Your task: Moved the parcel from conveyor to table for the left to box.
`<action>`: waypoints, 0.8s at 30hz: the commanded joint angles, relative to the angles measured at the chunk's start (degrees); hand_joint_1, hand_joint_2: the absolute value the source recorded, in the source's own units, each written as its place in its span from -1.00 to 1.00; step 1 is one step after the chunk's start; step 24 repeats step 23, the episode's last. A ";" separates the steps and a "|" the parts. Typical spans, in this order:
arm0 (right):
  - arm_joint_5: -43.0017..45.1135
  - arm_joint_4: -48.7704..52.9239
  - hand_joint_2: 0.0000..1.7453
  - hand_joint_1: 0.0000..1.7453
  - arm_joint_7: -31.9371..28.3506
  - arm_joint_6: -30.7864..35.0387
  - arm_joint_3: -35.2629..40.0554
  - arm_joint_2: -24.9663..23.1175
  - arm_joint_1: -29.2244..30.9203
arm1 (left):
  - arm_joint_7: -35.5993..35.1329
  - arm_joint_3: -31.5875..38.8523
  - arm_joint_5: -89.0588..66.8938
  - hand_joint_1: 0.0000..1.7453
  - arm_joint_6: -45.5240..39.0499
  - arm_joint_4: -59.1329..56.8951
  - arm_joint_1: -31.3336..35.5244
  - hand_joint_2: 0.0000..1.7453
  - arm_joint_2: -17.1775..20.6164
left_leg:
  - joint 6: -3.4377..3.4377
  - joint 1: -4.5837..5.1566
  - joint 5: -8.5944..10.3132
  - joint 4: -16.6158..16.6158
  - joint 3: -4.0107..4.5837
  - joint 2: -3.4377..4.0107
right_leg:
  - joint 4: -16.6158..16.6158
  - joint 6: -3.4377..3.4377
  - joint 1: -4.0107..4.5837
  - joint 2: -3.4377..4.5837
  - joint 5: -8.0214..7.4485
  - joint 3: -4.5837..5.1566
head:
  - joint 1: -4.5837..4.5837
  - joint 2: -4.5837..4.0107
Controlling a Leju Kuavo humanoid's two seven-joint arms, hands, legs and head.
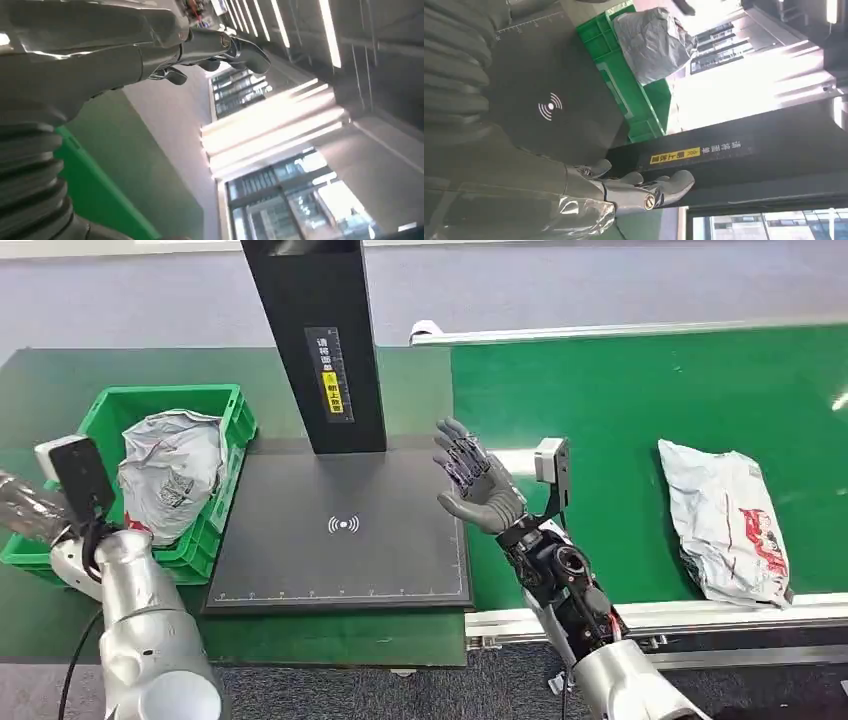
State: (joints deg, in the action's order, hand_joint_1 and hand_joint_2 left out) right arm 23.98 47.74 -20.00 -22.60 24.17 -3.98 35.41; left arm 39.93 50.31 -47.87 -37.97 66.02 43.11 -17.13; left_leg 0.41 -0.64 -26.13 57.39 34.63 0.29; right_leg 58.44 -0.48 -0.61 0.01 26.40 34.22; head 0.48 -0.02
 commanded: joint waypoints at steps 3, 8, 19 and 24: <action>-0.58 -4.15 1.00 -1.00 -0.95 1.40 1.96 0.56 2.66 | 0.07 5.65 -15.03 -1.00 -2.03 -5.38 1.33 1.00 -0.35 | -0.02 0.02 0.01 -0.06 -0.10 -0.08 | -0.03 0.01 -0.02 -0.08 0.02 -0.12 | -0.02 0.02; -0.58 -4.15 1.00 -1.00 -0.95 1.40 1.96 0.56 2.66 | 0.07 5.65 -15.03 -1.00 -2.03 -5.38 1.33 1.00 -0.35 | -0.03 -0.01 0.01 -0.11 -0.17 -0.05 | -0.14 0.01 0.02 -0.02 -0.02 -0.21 | 0.02 0.00; -1.13 -3.44 1.00 -1.00 -1.28 0.87 2.00 0.92 1.86 | 0.07 2.68 -4.99 -1.00 -2.03 -4.65 0.74 -1.00 -1.54 | -0.02 -0.01 0.01 -0.04 -0.10 -0.07 | -0.04 0.01 0.01 -0.06 0.01 -0.10 | 0.00 0.00; -0.99 -2.55 1.00 -1.00 -1.78 0.95 1.06 1.46 1.40 | 0.07 -15.19 18.01 -1.00 -2.03 1.83 -5.35 1.00 -2.87 | -0.04 -0.03 0.03 -0.04 -0.07 -0.27 | -0.11 0.00 0.04 -0.24 0.03 -0.15 | 0.00 0.02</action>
